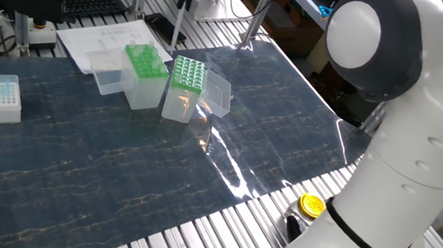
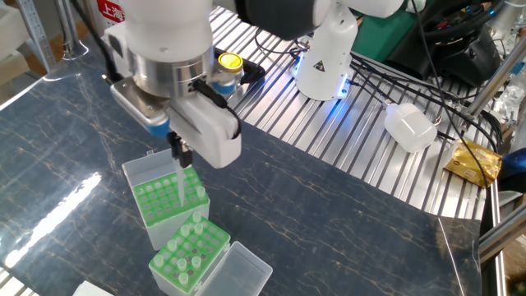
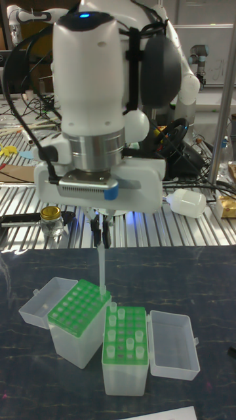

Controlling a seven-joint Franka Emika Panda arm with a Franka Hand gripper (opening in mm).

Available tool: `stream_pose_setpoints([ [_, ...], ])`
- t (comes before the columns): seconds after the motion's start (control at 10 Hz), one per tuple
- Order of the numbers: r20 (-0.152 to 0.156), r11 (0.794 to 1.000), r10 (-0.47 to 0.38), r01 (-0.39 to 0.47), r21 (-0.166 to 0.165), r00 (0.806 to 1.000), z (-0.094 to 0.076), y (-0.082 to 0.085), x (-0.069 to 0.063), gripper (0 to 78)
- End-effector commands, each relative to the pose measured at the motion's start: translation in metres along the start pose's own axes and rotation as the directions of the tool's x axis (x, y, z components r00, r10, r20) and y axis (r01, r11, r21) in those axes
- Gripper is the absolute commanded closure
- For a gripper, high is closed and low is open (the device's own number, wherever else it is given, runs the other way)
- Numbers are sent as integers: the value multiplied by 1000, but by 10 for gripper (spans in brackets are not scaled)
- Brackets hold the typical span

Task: Transfer all large pipette tips from one holder to another

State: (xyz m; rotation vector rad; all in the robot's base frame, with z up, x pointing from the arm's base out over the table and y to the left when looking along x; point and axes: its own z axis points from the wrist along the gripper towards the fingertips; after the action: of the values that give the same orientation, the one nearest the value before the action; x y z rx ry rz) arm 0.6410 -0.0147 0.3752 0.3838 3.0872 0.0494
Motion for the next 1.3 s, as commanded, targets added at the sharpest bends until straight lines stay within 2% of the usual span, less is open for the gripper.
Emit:
stream_pose_setpoints([
  [0.1, 10, 999, -32, 32, -3, 999, 12, -13, -1, 764],
  [0.8, 6, 999, -42, 42, 3, 999, 22, -17, 15, 764],
  [1.3, 6, 998, -60, 60, 0, 998, 31, -29, 15, 764],
])
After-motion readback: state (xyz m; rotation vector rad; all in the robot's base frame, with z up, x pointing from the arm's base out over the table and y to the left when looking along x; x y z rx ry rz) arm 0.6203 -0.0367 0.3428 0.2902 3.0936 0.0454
